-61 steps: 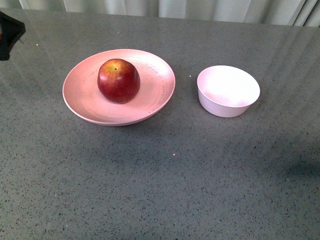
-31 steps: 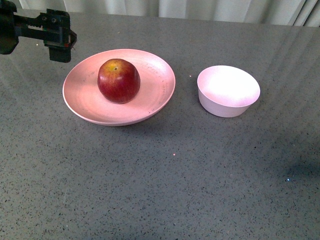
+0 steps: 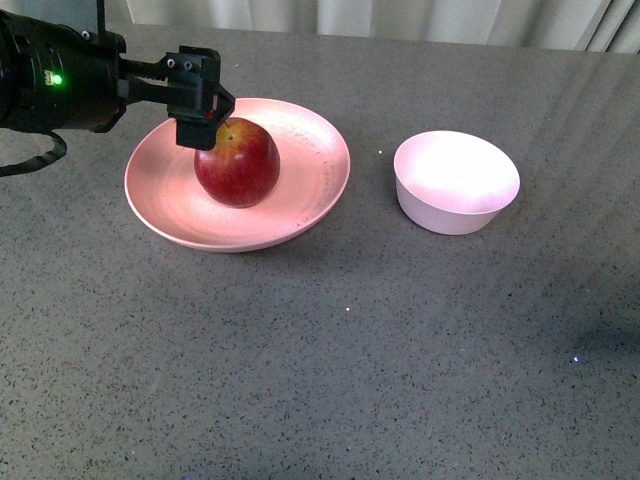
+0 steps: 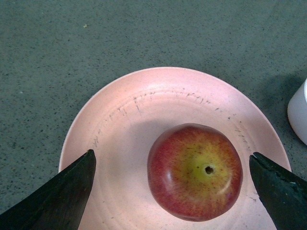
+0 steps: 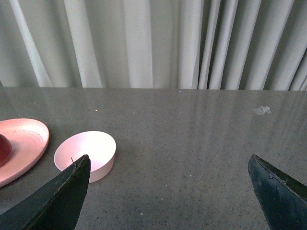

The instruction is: Move apple from plate to bowl

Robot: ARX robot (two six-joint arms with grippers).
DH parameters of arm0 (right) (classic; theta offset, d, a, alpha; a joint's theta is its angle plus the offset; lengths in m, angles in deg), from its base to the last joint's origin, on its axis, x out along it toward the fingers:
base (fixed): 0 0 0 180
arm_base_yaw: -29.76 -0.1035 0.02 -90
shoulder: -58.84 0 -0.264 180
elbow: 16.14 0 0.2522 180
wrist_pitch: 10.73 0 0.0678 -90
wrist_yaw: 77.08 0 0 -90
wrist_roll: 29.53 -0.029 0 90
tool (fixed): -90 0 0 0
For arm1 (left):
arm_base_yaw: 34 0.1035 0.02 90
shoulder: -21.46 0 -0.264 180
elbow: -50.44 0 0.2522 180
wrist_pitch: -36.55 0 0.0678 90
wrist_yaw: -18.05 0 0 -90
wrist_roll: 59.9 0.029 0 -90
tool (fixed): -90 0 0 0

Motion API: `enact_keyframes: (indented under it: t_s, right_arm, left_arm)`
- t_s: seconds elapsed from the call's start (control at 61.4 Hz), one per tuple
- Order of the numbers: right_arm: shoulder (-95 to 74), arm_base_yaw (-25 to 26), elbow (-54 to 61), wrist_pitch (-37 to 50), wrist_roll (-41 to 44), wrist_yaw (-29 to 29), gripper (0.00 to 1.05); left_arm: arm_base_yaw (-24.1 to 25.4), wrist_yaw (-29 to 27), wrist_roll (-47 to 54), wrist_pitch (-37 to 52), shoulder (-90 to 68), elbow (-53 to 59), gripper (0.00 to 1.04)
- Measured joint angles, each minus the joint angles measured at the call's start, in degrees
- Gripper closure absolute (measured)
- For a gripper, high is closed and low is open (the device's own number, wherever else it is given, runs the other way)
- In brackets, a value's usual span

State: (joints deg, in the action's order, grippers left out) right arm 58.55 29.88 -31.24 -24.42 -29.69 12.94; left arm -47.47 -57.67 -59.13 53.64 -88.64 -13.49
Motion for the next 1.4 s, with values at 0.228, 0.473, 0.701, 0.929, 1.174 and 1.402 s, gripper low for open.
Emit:
enact_keyframes:
  t_s: [0.228, 0.473, 0.701, 0.929, 1.174, 1.402]
  right_arm:
    - [0.0, 0.0, 0.0, 0.0, 0.0, 0.0, 0.09]
    - [0.0, 0.0, 0.0, 0.0, 0.0, 0.0, 0.09]
    - [0.0, 0.0, 0.0, 0.0, 0.0, 0.0, 0.09]
    - [0.0, 0.0, 0.0, 0.0, 0.0, 0.0, 0.09]
    - [0.0, 0.0, 0.0, 0.0, 0.0, 0.0, 0.09]
    - [0.0, 0.0, 0.0, 0.0, 0.0, 0.0, 0.09]
  left_arm:
    - [-1.1, 0.5, 0.2, -0.4, -1.3, -0.3, 0.09]
    - [-2.1, 0.3, 0.5, -1.1, -3.0, -2.2, 0.09]
    - [-3.3, -0.7, 0.9, -2.0, -5.6, -4.3, 0.09]
    - [-3.3, -1.7, 0.3, -2.5, -8.1, -5.4, 0.09]
    - [-3.5, -2.7, 0.0, -3.3, -8.6, -6.3, 0.14]
    - [-4.2, -4.3, 0.3, -4.2, -8.6, -7.1, 0.34]
